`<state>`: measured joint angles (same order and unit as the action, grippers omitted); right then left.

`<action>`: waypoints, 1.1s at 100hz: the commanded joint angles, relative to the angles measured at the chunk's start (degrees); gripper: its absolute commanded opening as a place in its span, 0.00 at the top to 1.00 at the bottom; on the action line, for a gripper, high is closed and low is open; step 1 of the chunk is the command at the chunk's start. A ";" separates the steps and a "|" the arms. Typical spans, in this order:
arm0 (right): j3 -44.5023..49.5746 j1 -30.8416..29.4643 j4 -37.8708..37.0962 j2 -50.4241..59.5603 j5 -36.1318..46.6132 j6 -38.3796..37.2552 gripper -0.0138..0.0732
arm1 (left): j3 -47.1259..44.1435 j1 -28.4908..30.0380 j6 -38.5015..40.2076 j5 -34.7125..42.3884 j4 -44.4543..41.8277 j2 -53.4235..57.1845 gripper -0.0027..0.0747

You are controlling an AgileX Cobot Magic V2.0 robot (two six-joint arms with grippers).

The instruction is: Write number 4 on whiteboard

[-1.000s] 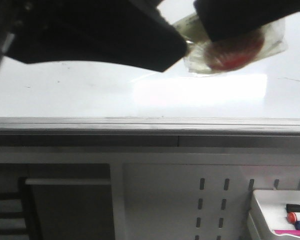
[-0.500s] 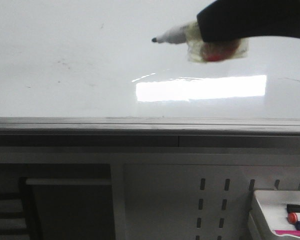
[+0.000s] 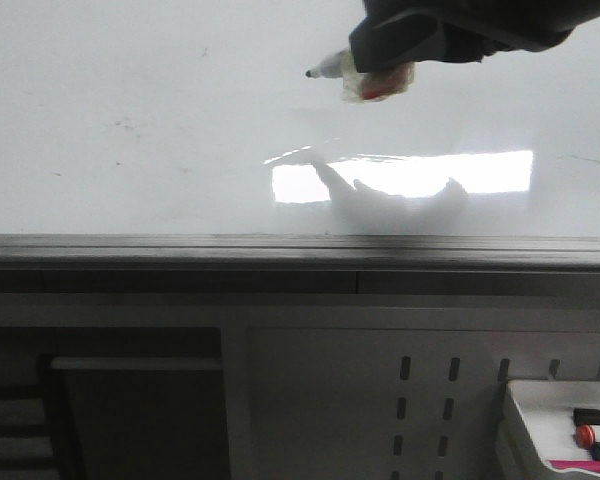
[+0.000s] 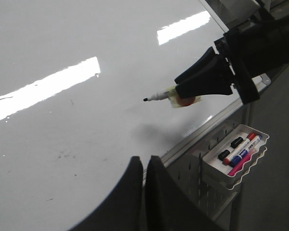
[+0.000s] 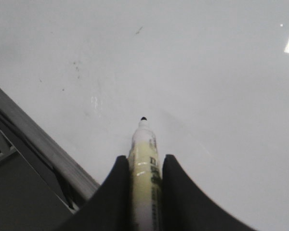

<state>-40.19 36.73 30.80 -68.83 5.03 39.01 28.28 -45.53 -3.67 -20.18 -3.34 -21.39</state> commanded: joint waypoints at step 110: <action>-5.95 -4.65 6.30 -9.84 4.33 0.15 0.91 | 1.48 0.13 0.63 4.40 0.81 -0.33 0.99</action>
<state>-44.87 31.74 36.72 -78.39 10.24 38.88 28.21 -45.53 -3.67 -20.18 -2.98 -21.39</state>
